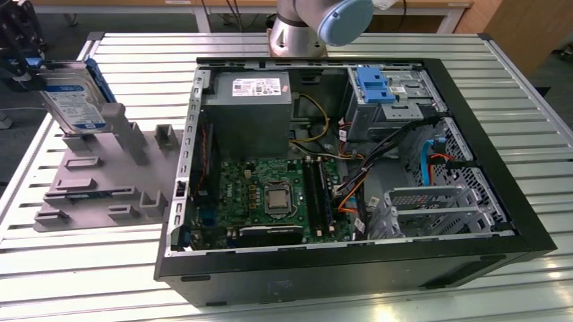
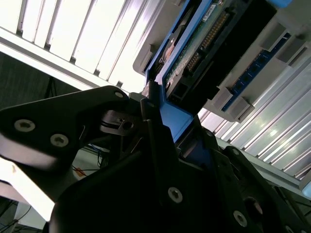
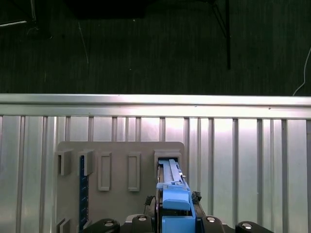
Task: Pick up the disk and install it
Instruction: 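Pick up the disk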
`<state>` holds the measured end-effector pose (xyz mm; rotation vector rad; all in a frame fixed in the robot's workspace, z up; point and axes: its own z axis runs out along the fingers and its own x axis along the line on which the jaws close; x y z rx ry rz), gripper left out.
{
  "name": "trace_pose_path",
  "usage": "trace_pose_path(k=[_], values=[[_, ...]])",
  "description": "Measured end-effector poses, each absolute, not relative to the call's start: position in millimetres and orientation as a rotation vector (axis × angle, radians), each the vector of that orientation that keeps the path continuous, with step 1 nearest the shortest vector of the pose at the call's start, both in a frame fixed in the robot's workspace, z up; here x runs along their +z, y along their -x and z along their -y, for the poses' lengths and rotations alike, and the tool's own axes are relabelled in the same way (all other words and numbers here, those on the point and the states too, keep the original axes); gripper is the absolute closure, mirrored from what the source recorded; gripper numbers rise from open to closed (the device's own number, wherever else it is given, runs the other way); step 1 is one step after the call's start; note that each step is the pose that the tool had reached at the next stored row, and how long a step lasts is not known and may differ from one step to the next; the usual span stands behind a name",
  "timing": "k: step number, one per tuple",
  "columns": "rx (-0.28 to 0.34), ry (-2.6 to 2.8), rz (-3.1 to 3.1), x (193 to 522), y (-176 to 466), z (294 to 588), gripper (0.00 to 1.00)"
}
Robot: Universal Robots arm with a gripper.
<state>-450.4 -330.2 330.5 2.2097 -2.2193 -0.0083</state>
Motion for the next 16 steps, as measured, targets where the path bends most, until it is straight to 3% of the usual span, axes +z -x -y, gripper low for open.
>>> trace_pose_path(k=[16], values=[[-0.009, -2.21, 2.219, 333.9, 450.4, 330.2, 0.64]])
